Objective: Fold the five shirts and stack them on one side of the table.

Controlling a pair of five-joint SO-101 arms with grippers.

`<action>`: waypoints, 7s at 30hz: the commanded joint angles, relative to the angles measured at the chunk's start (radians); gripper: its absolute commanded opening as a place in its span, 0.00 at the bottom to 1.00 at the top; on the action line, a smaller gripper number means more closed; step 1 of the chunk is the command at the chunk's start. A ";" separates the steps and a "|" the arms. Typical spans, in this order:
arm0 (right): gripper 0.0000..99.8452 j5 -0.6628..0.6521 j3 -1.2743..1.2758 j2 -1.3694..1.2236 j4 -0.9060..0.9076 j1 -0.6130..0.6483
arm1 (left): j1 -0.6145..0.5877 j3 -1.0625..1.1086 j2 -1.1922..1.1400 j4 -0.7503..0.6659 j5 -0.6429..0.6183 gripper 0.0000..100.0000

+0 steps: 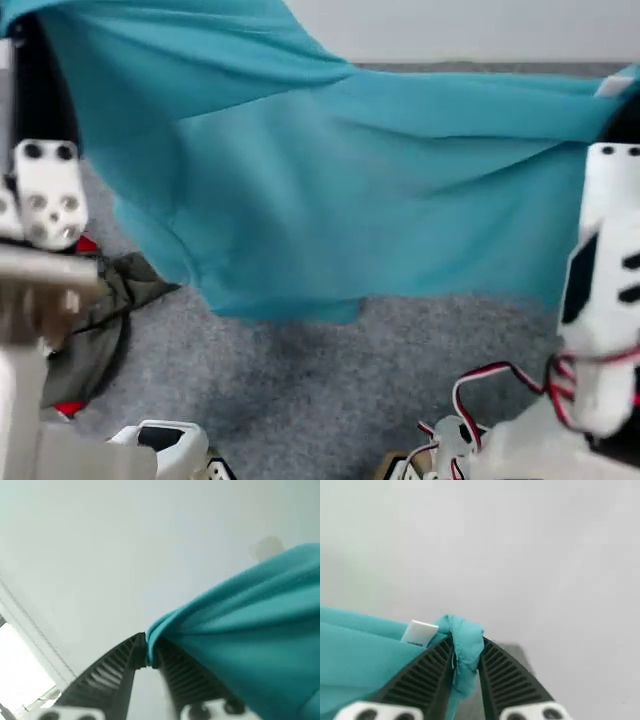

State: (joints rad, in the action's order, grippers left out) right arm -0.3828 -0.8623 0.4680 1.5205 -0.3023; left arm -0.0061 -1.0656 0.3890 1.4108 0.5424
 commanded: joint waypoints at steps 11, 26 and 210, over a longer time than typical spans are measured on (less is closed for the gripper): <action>0.01 0.006 -0.137 -0.002 0.174 -0.061 | -0.014 -0.120 0.005 -0.100 0.121 0.01; 0.01 0.009 0.509 0.012 0.272 -0.056 | -0.012 0.128 0.014 0.140 0.121 0.01; 0.01 -0.919 1.847 -0.303 -0.535 -0.516 | 0.350 1.081 -0.252 0.249 -0.265 0.02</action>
State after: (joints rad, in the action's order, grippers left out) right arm -1.2988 0.9651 0.2409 0.9590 -0.8178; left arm 0.3468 0.0207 0.1343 1.6609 0.2770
